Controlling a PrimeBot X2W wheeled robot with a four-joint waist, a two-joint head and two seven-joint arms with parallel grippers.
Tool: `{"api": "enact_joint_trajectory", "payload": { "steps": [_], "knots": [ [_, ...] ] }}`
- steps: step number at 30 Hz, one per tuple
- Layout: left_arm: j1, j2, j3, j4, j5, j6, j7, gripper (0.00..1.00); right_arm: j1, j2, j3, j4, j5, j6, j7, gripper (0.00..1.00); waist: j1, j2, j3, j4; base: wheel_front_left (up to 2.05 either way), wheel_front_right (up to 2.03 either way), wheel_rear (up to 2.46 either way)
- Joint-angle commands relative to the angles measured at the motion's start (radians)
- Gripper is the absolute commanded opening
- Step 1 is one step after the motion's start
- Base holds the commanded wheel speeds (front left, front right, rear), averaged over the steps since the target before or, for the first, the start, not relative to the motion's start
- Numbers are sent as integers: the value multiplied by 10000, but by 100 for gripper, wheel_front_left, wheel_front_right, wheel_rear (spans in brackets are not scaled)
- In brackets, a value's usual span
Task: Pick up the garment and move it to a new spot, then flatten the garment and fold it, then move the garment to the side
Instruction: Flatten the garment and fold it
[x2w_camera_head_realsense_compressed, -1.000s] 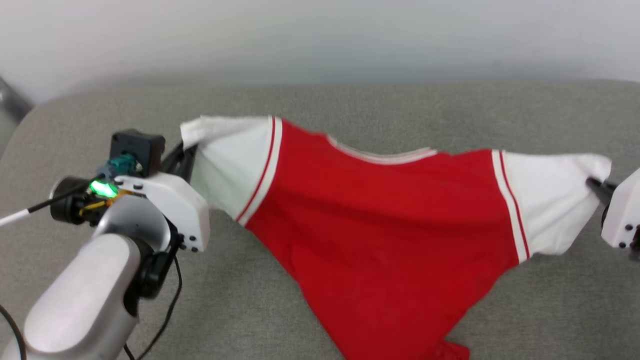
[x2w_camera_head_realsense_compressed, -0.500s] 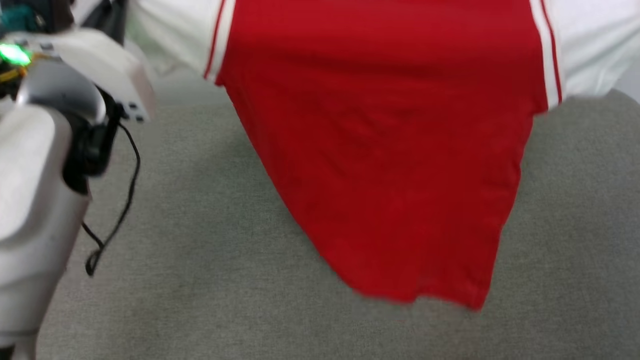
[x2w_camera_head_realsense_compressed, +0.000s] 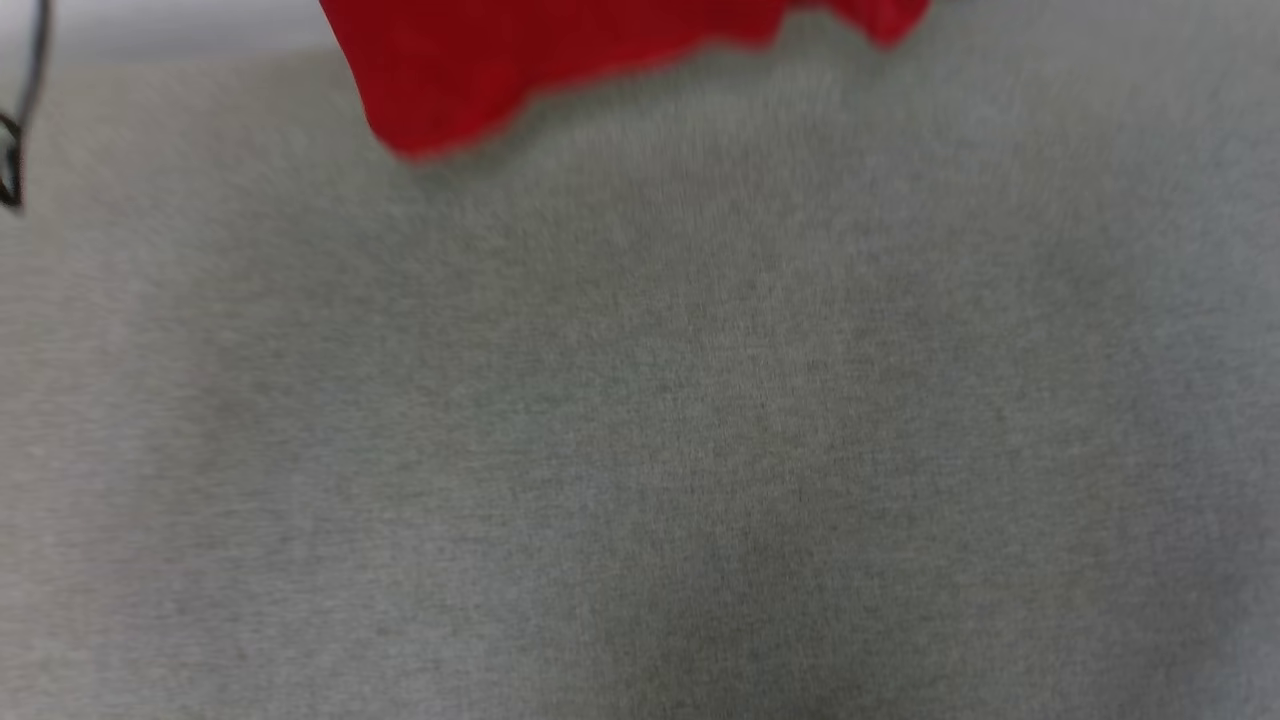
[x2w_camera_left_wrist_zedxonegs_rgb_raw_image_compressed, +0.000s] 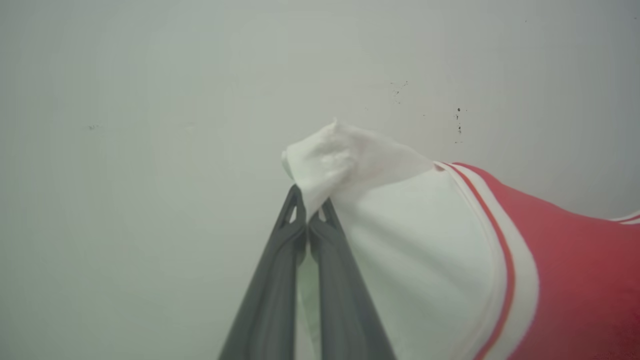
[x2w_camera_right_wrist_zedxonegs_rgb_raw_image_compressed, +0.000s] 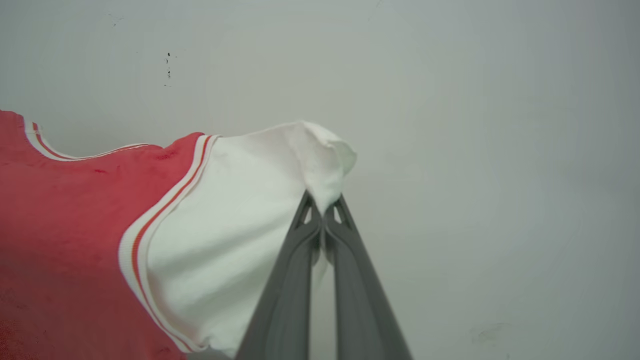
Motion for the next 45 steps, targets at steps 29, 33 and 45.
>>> {"api": "enact_joint_trajectory", "payload": {
  "steps": [29,33,45],
  "knots": [
    [-1859,-485,256,405,39,189,-1897,0,-2794,-385,3180,1568,2319,-9,-3579,0,-1,0,3919,-353,0,0,0],
    [-830,-539,437,165,-272,71,-2226,0,-1942,-669,3682,1315,2695,-7,-3468,0,-1,0,3488,-186,0,0,0],
    [5508,-212,1650,-1830,-1341,2,-2603,0,2927,-1267,4179,1230,3573,-9,-3393,0,-1,0,813,175,0,0,0]
  ]
}}
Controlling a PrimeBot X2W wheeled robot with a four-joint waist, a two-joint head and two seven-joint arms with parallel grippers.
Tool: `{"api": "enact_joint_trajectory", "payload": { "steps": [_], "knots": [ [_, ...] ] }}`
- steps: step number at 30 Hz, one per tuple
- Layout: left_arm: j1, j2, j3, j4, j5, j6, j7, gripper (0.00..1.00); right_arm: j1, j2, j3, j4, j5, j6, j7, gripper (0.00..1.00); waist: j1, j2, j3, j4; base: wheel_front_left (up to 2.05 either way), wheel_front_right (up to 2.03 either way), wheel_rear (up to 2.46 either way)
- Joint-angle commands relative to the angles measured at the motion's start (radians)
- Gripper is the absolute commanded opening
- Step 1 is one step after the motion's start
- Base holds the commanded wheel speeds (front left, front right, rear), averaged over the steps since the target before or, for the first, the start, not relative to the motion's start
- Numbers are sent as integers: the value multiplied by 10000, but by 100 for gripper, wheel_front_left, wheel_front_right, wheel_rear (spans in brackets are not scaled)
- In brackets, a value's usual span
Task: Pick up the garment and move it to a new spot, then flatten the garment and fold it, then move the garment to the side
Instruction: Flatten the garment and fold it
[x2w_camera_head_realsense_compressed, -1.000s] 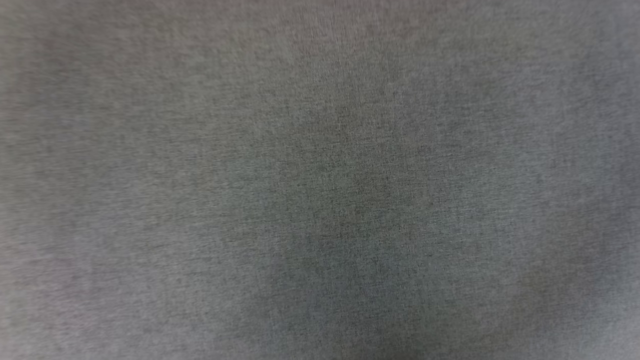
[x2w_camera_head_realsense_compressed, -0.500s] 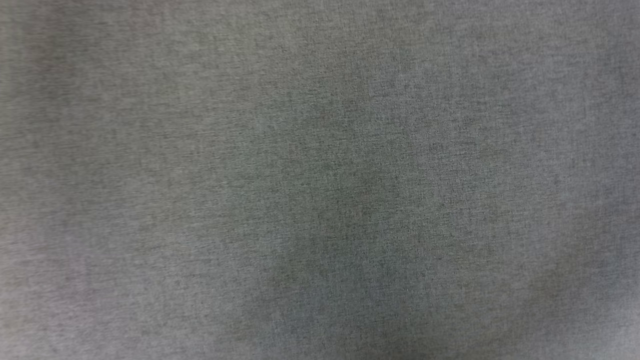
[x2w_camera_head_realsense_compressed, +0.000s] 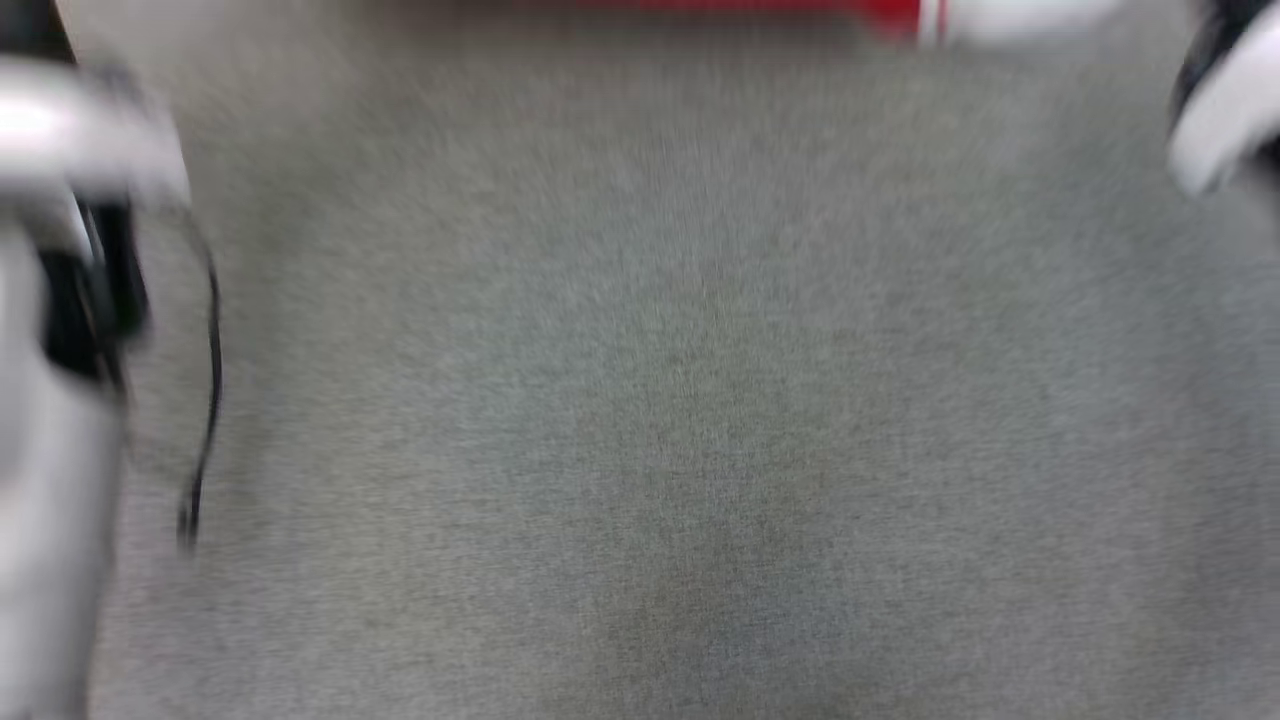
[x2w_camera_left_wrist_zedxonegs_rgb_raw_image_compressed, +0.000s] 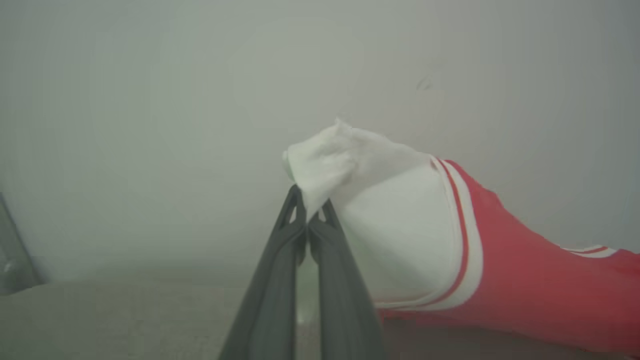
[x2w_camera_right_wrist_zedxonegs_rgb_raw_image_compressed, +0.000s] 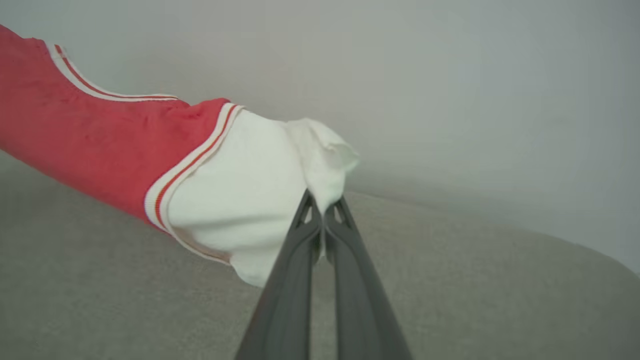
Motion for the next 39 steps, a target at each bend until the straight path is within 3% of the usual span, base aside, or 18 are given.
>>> {"api": "enact_joint_trajectory", "payload": {
  "steps": [1,9,18,28,29,30,31,32,37,39],
  "knots": [
    [626,-39,149,-217,-88,65,-62,0,528,-76,-51,-18,181,-11,-57,0,0,0,-1047,141,0,0,0],
    [5921,-459,587,-1572,-196,393,-60,0,4989,-101,-1049,-417,801,-12,-126,0,0,0,-2844,260,0,0,0],
    [9435,-992,533,-2367,-490,1016,-48,0,8946,668,-2931,-1149,728,-14,-100,0,0,0,-3911,311,0,0,0],
    [11612,-998,40,-2627,-315,1403,304,0,13281,2250,-4988,-2946,-1616,-14,1468,0,0,0,-4942,599,0,0,0],
    [11684,-999,-21,-2613,-310,1412,361,0,13507,2472,-5139,-3103,-1816,-14,1693,12,0,0,-4981,623,0,0,0],
    [11727,-1030,-41,-2633,-316,1426,362,0,13735,2659,-5234,-3219,-1996,-12,1977,37,0,0,-5003,642,0,0,0],
    [11739,-1023,-62,-2670,-275,1452,351,0,13919,2724,-5281,-3362,-2279,-12,2242,84,0,0,-5022,673,0,0,0],
    [11751,-1041,-124,-2692,-243,1476,363,0,14028,2866,-5350,-3515,-2354,-12,2494,100,0,0,-5035,719,0,0,0],
    [11480,-1016,-321,-2963,56,1532,311,0,13553,2998,-5798,-4660,-2550,-11,3310,100,0,0,-5001,993,0,0,0],
    [11116,-1083,-388,-3289,419,1477,129,0,11903,2885,-6511,-4695,-2517,-9,3348,100,0,0,-4624,1267,0,0,0]
  ]
}}
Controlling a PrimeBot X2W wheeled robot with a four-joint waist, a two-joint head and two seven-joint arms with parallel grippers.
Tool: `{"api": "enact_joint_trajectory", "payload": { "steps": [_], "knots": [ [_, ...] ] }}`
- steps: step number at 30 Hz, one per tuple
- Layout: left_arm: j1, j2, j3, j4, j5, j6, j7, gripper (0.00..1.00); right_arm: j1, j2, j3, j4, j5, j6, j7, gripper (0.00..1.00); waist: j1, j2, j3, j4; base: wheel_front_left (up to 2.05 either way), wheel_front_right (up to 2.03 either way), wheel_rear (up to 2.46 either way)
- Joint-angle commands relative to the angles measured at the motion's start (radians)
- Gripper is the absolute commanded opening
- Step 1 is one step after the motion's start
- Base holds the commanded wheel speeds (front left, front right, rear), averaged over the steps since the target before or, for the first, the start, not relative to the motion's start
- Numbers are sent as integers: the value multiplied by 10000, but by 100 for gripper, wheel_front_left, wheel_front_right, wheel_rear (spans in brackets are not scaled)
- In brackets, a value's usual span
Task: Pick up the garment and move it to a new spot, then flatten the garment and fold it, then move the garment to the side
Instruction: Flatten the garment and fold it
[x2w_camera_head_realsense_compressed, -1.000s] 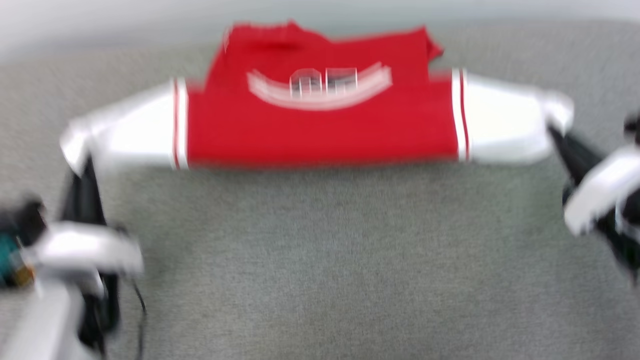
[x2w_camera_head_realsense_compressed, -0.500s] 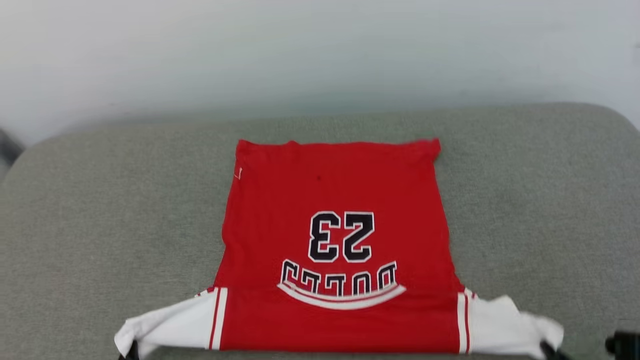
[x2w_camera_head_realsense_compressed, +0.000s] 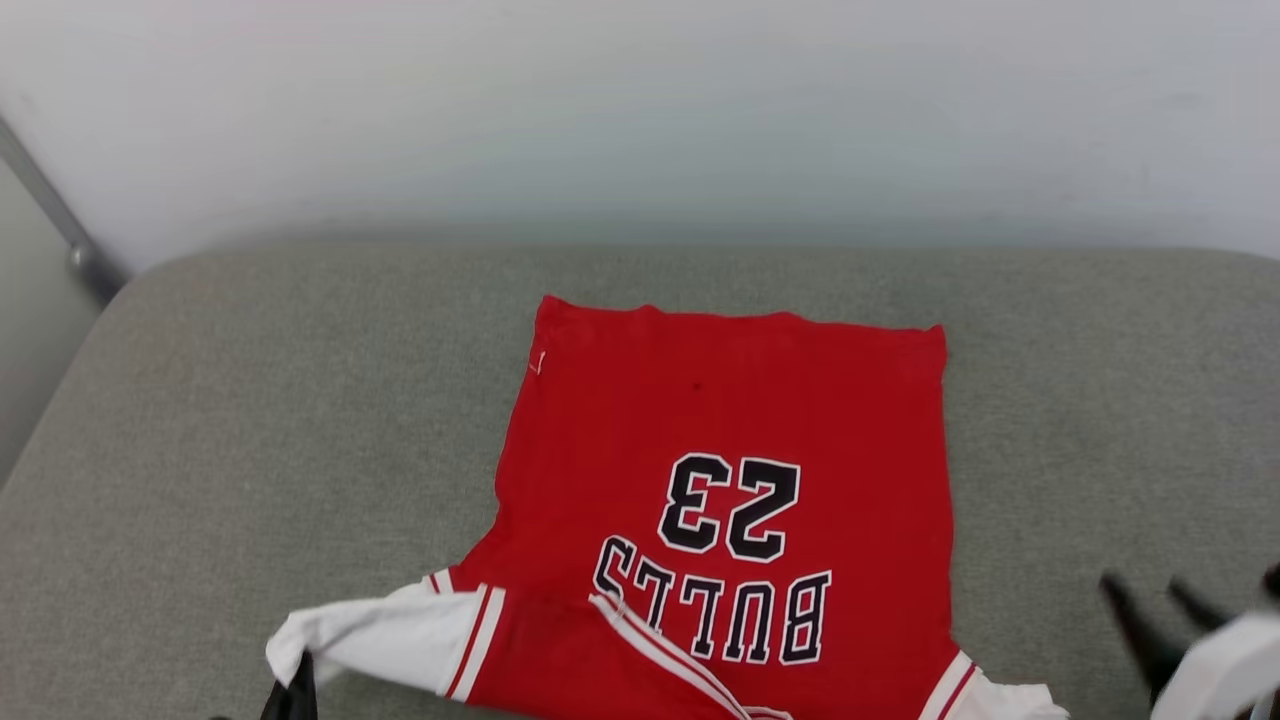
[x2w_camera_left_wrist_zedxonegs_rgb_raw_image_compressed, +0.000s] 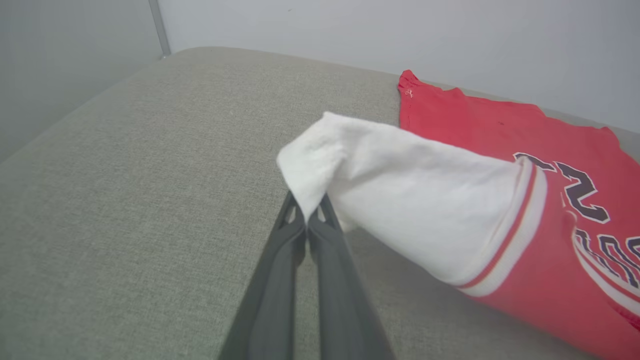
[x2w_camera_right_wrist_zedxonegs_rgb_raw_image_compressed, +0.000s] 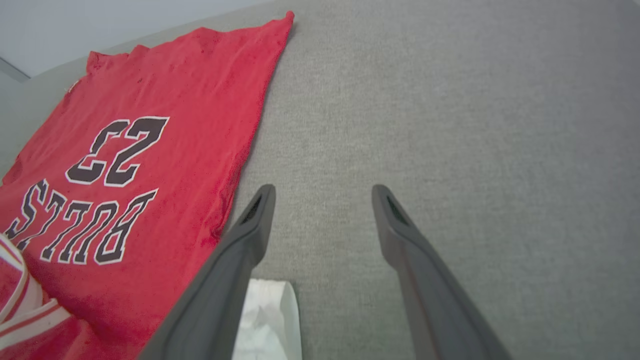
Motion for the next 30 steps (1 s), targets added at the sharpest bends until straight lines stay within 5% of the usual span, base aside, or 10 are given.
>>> {"api": "enact_joint_trajectory", "payload": {
  "steps": [1,9,15,23,28,29,30],
  "knots": [
    [-344,-15,33,-152,174,-50,-99,0,-811,-56,-240,219,10,-7,-66,100,1,0,387,183,0,0,0],
    [-1951,-576,-126,-869,1272,-528,-249,0,-5472,-582,-753,3136,27,-7,554,100,1,0,2240,1112,0,0,0],
    [-2845,-1418,8,-1381,2056,-1083,-257,0,-8164,-1203,-515,5091,-292,-7,2323,100,1,0,3561,1887,0,0,0],
    [-3591,-2516,205,-1599,2878,-2005,-249,0,-10308,-1573,-318,6504,-1126,-7,4450,100,1,0,4764,2541,0,0,0],
    [-3737,-2877,453,-1431,3172,-2467,-249,0,-10330,-1193,-452,7426,-1587,-6,5596,100,1,0,4881,2619,0,0,0],
    [-3736,-2917,517,-1389,3220,-2528,-250,0,-10295,-1118,-480,7567,-1670,-6,5836,93,1,0,4870,2612,0,0,0],
    [-3730,-2957,574,-1335,3251,-2587,-250,0,-10275,-1062,-508,7677,-1729,-6,6038,43,1,0,4850,2605,0,0,0]
  ]
}}
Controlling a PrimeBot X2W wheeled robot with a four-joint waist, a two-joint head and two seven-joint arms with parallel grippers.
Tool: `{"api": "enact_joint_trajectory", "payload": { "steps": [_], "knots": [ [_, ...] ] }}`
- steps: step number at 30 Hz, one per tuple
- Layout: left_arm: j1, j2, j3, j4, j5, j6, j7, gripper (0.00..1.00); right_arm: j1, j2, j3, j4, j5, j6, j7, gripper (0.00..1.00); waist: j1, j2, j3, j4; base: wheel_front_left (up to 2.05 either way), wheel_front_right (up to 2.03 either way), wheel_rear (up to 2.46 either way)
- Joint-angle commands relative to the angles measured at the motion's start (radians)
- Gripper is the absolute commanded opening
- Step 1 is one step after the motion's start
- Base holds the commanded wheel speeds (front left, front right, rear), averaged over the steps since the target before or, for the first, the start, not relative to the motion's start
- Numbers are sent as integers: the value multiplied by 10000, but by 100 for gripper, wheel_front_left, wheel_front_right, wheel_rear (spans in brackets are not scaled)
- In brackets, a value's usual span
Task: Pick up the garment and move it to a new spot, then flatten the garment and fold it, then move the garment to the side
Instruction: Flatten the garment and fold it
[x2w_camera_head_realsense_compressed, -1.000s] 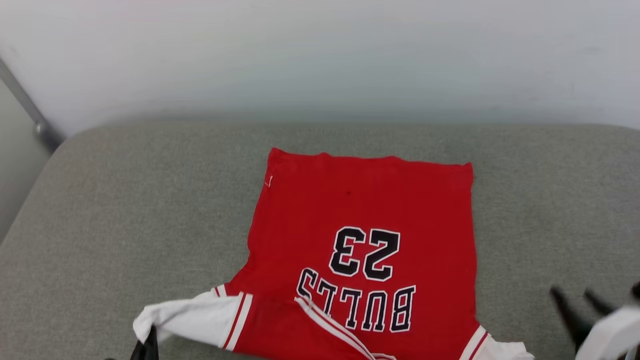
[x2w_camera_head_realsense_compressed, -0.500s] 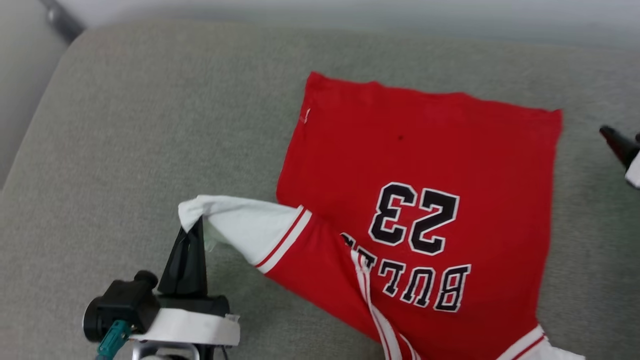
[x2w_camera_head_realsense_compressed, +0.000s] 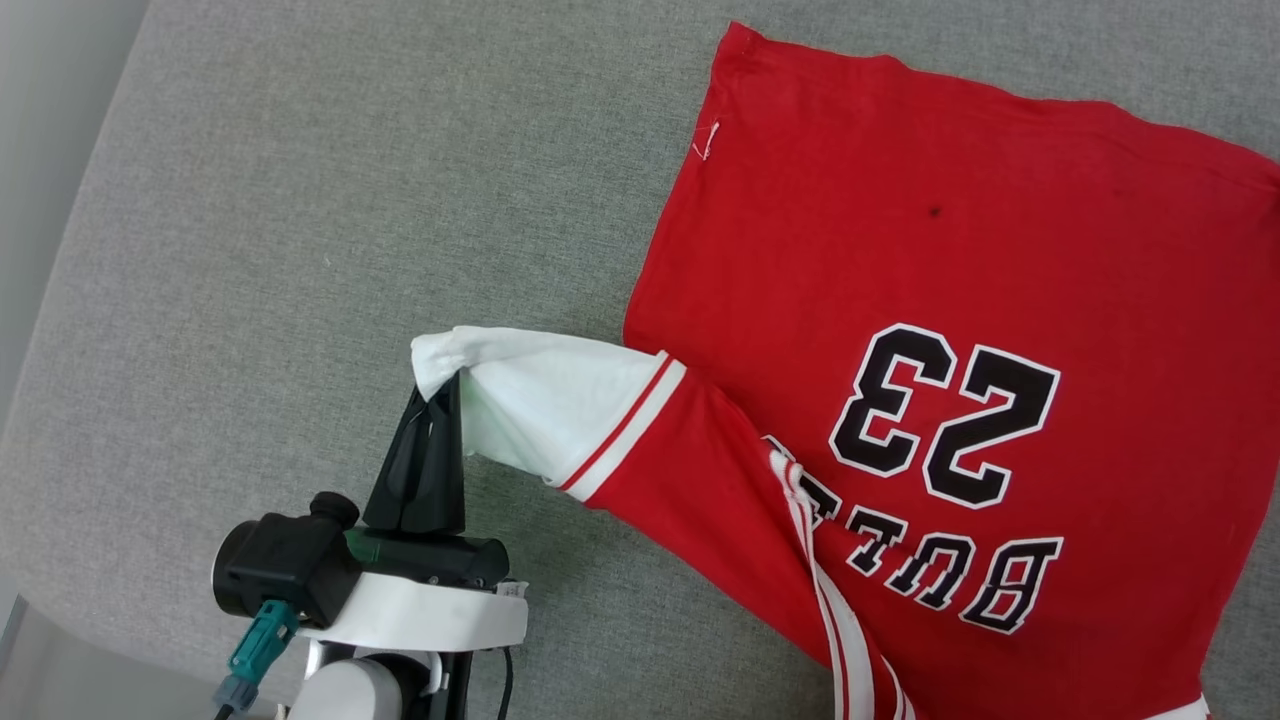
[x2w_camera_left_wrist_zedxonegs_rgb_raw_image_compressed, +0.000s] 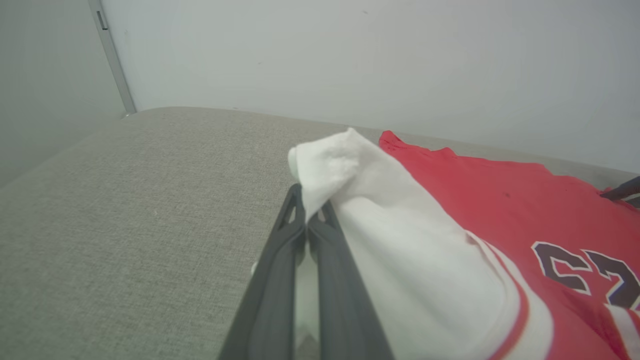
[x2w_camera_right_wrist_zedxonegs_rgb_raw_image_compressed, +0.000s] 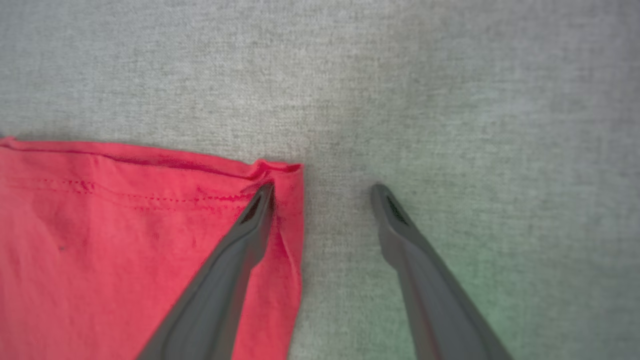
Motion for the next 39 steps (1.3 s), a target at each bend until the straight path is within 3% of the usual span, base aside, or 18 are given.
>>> {"api": "enact_joint_trajectory", "payload": {
  "steps": [1,5,12,20,29,35,39],
  "knots": [
    [-127,-69,136,86,96,-104,-46,0,731,645,148,786,-105,-4,538,0,-1,0,-23,2,0,0,0],
    [-97,-184,360,290,247,-324,-45,0,572,629,210,451,-290,-4,708,0,-1,0,-204,-78,0,0,0],
    [201,-261,785,716,380,-612,-36,0,252,-106,902,-797,-284,-4,445,0,-1,0,-1030,-456,0,0,0],
    [712,-152,1284,1464,443,-876,-37,0,1411,-895,1728,-2310,461,-5,549,0,-1,0,-2256,-1424,0,0,0],
    [1459,327,1702,2305,399,-1023,-32,0,5252,-1390,1285,-4264,1216,-5,689,0,-1,0,-3730,-3061,0,0,0],
    [1894,702,1772,2368,369,-1041,306,0,8256,-785,457,-5302,1412,-5,497,0,-1,0,-4219,-3841,0,0,0],
    [2054,857,1856,2312,268,-1010,551,0,9922,-41,26,-5610,1540,-5,251,0,-1,0,-4347,-4113,0,0,0]
  ]
}}
